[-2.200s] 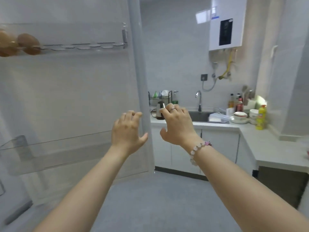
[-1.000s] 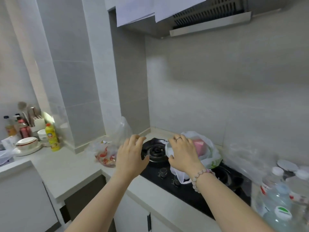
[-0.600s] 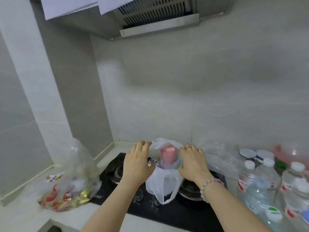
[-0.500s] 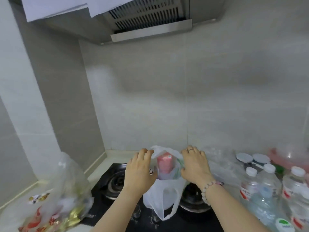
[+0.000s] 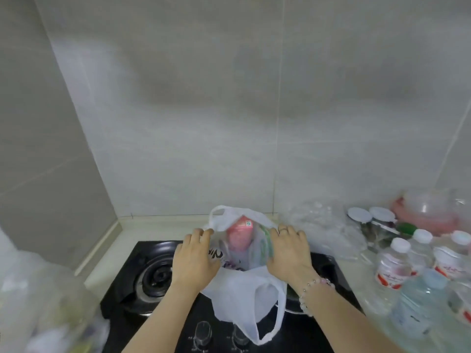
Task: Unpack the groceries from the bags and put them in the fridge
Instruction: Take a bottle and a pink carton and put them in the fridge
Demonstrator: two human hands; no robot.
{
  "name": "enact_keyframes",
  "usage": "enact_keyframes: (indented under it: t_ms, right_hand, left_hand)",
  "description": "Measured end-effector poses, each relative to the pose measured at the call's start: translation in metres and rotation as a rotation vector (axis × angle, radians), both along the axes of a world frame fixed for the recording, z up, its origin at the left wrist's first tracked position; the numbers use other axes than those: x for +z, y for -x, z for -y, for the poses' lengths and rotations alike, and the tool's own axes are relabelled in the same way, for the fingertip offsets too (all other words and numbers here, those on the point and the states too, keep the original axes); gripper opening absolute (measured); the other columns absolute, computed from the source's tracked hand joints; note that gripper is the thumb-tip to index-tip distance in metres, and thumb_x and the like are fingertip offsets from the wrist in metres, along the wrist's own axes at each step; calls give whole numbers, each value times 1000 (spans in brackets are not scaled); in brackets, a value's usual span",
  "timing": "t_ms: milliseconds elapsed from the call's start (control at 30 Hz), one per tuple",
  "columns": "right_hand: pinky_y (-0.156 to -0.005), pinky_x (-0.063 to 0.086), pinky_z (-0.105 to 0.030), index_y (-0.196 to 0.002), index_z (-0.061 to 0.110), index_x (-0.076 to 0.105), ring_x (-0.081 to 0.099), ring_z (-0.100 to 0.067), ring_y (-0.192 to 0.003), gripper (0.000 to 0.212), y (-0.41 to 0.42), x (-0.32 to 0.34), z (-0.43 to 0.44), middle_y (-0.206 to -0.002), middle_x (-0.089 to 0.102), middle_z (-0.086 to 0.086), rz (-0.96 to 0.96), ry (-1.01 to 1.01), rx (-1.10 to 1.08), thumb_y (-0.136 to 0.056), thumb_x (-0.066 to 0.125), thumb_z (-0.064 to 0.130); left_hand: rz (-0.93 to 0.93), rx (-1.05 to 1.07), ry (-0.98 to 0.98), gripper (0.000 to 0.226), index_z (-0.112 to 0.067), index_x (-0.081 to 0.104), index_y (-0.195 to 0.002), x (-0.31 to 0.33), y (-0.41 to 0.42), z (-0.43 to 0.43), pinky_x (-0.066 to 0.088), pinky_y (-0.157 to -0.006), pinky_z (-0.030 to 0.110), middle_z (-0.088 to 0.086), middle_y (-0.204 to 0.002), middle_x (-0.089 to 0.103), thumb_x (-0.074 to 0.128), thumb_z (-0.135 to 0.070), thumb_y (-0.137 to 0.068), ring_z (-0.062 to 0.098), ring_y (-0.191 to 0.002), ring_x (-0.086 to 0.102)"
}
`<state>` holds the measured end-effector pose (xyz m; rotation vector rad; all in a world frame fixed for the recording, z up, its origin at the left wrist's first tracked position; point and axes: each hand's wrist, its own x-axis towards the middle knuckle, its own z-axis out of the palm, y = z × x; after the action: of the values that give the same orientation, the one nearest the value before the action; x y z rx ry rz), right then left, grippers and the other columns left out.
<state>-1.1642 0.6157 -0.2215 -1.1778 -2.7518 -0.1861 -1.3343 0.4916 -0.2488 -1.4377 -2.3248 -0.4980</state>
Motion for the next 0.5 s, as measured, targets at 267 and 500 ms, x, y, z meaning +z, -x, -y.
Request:
enact_keyframes:
  t_ms: [267,500]
  right_hand:
    - [-98,31,-36,-133,16,37,36,-23,-123,57,-7,-17,-32,-133,38,-6,56,54,-153,-84,54,38]
    - [-96,33,-34,-130,15,40,40,-22,-119,53,41,-28,-42,-129,44,-5,-13,113,-76,-84,54,38]
  left_hand:
    - [43,-95,136,59,-16,65,-102,-32,1,-29,50,-61,32,1,-97,63,84,-34,-49,23,-81,63]
    - [158,-44,155,51,-14,54,-122,-33,22,-36,43,-83,34,5,-119,54,69,-27,-75,27,-105,52]
